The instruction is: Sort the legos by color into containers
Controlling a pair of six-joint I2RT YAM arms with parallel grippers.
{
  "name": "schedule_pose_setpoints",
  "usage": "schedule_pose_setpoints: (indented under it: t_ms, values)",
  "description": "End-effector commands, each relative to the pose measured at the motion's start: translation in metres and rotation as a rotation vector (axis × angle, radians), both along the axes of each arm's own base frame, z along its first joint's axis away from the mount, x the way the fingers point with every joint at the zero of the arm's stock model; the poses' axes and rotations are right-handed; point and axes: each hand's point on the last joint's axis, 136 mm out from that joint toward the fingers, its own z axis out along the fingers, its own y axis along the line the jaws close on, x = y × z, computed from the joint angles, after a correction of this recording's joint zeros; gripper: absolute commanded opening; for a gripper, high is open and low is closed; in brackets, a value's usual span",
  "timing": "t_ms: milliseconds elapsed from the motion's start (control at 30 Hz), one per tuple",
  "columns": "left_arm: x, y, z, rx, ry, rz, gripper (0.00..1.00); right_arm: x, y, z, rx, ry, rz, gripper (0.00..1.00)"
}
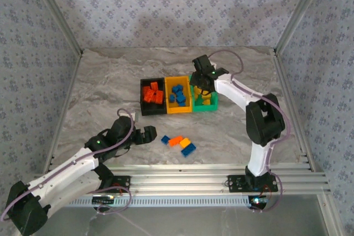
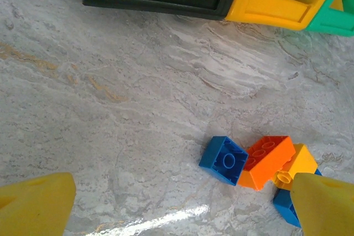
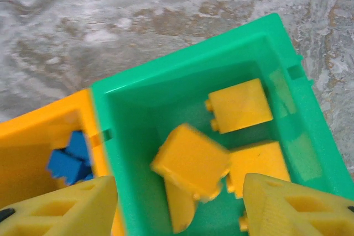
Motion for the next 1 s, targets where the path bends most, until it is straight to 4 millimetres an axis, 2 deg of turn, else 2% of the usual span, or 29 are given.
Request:
schedule_pose_setpoints:
  t_ms: [0, 167, 200, 433, 567, 700, 867, 967]
  values:
    - [-0.001, -0.008, 0.004, 0.007, -0.005, -0.059, 1.00, -0.028, 0.011, 0.045, 0.023, -0.102, 0.052, 0.65]
    - [0.000, -0.016, -0.006, 0.033, 0.032, -0.096, 0.98, -0.087, 0.033, 0.047, 0.036, -0.127, 0.178, 0.69]
    - [0.000, -0.016, -0.007, 0.040, 0.037, -0.095, 0.98, -0.105, 0.034, 0.033, 0.009, -0.097, 0.215, 0.69]
    - [0.003, -0.006, 0.001, 0.072, 0.003, -0.066, 1.00, -0.193, 0.058, -0.018, -0.067, 0.015, 0.451, 0.72]
    - [0.002, 0.002, 0.002, 0.090, -0.008, -0.046, 1.00, -0.229, 0.067, -0.053, -0.137, 0.099, 0.568, 0.74]
    - [0.001, 0.008, 0.001, 0.101, -0.007, -0.029, 1.00, -0.247, 0.072, -0.077, -0.246, 0.136, 0.655, 0.74]
    - [0.001, 0.012, -0.002, 0.098, -0.004, -0.012, 1.00, -0.251, 0.078, -0.093, -0.293, 0.163, 0.678, 0.74]
    - [0.001, 0.012, -0.003, 0.092, -0.002, -0.007, 1.00, -0.252, 0.073, -0.101, -0.329, 0.187, 0.665, 0.73]
